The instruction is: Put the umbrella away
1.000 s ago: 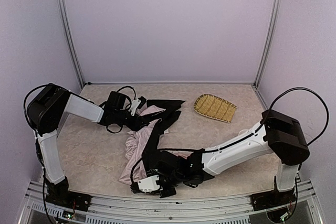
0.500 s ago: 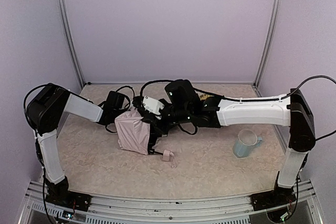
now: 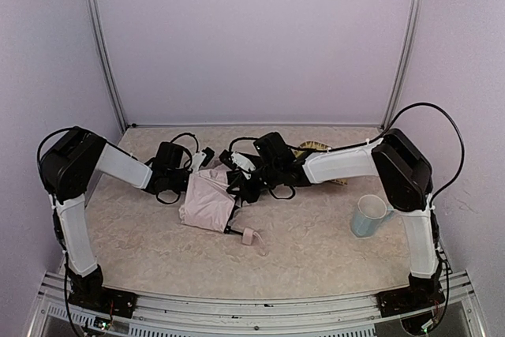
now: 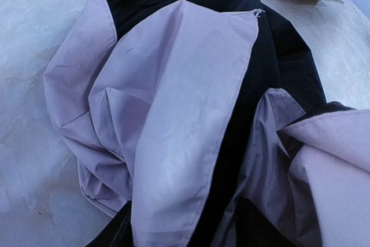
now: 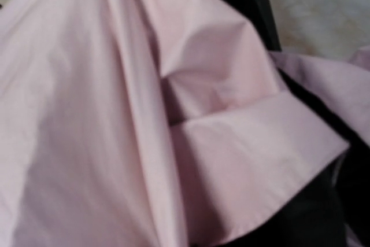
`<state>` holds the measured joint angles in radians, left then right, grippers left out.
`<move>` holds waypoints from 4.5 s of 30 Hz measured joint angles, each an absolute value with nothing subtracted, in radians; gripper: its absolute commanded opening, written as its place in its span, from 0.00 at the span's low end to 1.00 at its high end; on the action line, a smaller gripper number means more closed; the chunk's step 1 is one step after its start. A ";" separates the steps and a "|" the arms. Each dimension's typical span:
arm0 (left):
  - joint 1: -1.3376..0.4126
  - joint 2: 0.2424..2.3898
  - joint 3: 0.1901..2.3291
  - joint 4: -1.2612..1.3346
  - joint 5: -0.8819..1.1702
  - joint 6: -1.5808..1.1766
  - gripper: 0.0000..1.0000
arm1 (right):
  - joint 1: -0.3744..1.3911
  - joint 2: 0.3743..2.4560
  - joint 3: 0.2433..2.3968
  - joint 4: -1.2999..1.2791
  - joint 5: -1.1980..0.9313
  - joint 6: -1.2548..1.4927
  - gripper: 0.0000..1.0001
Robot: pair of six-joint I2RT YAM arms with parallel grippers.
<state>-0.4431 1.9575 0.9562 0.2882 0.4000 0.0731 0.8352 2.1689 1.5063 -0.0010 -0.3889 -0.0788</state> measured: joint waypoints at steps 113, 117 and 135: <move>-0.747 1.287 0.599 0.181 0.400 0.635 0.87 | 0.859 2.095 1.552 -0.677 -0.465 -0.414 0.08; -0.835 1.319 0.599 0.152 0.327 0.708 0.90 | 0.815 2.133 1.600 -0.779 -0.646 -0.395 0.08; -0.847 1.692 0.735 0.159 0.096 0.934 0.59 | 0.761 2.387 1.911 -1.077 -0.989 -0.483 0.09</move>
<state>-0.8467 1.6917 0.7353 0.1589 0.0959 0.9340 0.7609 2.3867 1.9114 -1.0771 -0.9890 -0.4831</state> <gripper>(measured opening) 0.750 0.199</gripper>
